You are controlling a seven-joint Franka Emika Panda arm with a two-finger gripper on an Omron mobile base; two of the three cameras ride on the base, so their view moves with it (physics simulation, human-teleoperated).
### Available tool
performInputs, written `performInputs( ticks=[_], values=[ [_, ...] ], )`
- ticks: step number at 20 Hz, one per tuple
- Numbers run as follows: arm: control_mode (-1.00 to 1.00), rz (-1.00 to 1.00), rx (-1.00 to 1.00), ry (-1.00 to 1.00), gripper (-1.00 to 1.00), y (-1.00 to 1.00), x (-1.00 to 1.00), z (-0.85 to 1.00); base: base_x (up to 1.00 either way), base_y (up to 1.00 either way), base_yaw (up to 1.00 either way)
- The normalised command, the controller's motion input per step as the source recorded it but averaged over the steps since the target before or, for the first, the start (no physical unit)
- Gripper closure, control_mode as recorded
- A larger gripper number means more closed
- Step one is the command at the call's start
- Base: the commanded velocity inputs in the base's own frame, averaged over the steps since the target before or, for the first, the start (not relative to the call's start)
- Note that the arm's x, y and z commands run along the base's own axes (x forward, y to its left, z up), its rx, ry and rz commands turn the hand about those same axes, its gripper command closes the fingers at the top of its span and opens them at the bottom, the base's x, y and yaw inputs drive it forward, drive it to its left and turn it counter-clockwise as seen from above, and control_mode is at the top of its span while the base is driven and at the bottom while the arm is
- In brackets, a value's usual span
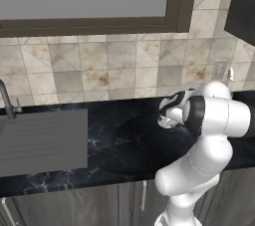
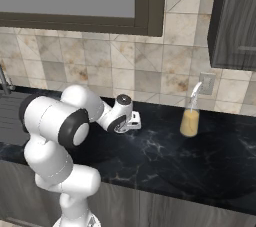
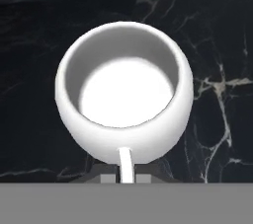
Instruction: Move the mug from next to the sink to the open cabinet. Then, move the bowl with the tomato to the fridge to clear the area for faucet cleaning.
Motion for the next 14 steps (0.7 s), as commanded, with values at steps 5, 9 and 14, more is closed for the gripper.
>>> performInputs(
  ticks=[5,9,14],
  values=[
    [-1.0,0.0,0.0,-0.01,1.0,0.0,-0.15,0.07,0.0,0.0,0.0],
    [-1.0,0.0,0.0,-0.23,1.0,0.0,-0.58,0.81,0.0,0.0,0.0],
    [-1.0,0.0,0.0,-0.23,1.0,0.01,-0.6,1.0,0.0,0.0,0.0]
  ],
)
